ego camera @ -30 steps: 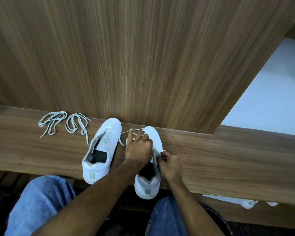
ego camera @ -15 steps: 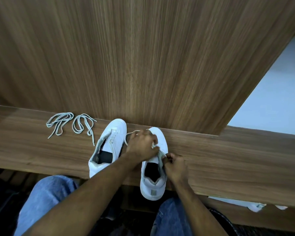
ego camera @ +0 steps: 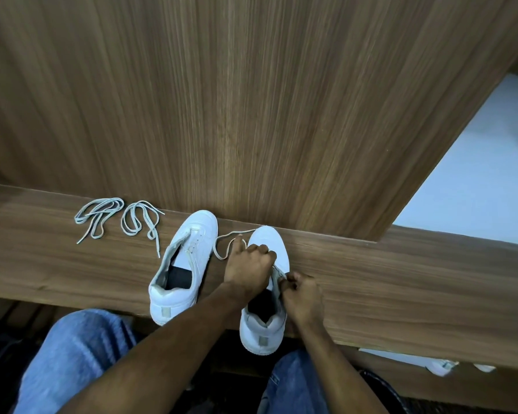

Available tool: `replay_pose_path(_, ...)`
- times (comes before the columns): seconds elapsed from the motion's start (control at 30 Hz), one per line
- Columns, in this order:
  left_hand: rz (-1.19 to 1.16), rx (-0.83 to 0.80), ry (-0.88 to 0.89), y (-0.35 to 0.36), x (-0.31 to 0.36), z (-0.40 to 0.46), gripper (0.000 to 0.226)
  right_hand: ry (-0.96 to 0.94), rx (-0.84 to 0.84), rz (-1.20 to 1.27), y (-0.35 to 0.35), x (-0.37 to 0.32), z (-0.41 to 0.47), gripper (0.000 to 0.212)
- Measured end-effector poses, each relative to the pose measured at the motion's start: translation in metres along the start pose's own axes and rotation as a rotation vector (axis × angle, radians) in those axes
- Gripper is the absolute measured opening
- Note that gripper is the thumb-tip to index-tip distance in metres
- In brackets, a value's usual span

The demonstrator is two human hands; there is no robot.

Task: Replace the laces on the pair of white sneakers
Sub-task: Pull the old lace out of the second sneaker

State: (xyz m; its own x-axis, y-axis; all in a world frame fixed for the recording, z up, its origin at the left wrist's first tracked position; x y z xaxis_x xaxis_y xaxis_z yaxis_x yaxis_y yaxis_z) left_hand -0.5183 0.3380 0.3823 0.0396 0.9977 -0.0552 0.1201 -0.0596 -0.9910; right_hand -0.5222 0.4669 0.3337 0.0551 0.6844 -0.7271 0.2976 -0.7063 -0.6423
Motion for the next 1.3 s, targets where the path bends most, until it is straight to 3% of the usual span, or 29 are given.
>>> replay_pose_path(0.1,-0.251,0.165,-0.089,-0.016,-0.024,-0.003,0.016,-0.004,-0.002,0.012,0.0,0.001,0.001,0.014)
replay_pose_path(0.17,-0.628,0.343,-0.195,-0.037,-0.055,-0.012,0.016,-0.011,-0.004,0.024,0.0,0.001,0.003,0.013)
replay_pose_path(0.23,-0.953,0.421,-0.326,-0.05,-0.084,-0.018,0.016,-0.011,-0.008,0.029,0.0,0.002,0.003,0.013)
replay_pose_path(0.37,-1.176,0.572,-0.395,-0.075,-0.114,-0.018,0.012,-0.013,0.004,0.014,-0.001,0.002,0.001,0.012)
replay_pose_path(0.47,-1.248,0.561,-0.426,-0.068,-0.122,-0.016,0.009,-0.013,0.0,0.019,0.001,0.003,0.001,0.012)
replay_pose_path(0.53,-1.265,0.494,-0.418,-0.052,-0.116,-0.015,0.012,-0.02,0.007,0.023,0.001,0.003,0.001,0.012)
replay_pose_path(0.63,-1.133,0.372,-0.413,-0.016,-0.097,-0.021,0.035,-0.026,0.012,0.026,0.001,0.002,0.001,0.013)
replay_pose_path(0.77,-0.799,0.17,-0.237,0.015,-0.05,-0.031,0.029,-0.02,-0.005,0.024,0.002,0.001,0.0,0.013)
replay_pose_path(0.83,-0.717,0.038,-0.23,0.03,-0.037,-0.034,0.026,-0.028,-0.016,0.026,0.001,0.001,0.0,0.011)
replay_pose_path(1.0,-0.859,-0.023,-0.388,0.051,-0.056,-0.039,0.03,-0.058,-0.034,-0.003,-0.001,-0.004,0.002,0.013)
replay_pose_path(1.17,-0.968,-0.01,-0.432,0.058,-0.061,-0.043,0.032,-0.12,-0.048,-0.409,-0.004,-0.038,-0.003,0.041)
replay_pose_path(1.3,-0.921,-0.05,-0.436,0.061,-0.059,-0.044,0.037,-0.34,-0.13,-0.718,0.02,-0.068,-0.004,0.038)
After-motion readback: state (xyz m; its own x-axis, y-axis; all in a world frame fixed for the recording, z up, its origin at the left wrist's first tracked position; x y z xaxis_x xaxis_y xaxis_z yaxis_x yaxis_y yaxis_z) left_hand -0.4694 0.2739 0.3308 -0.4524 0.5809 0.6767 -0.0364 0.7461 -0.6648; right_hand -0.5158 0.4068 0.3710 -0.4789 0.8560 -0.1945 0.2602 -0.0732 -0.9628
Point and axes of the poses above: each hand's wrist, its own z-axis towards the middle knuckle, its own y-axis out of the palm, x = y × z, the point moved 9 cm from there along z, towards the middle knuckle, and after that the axes turned 15 degrees about -x, right-handed, at the moved point
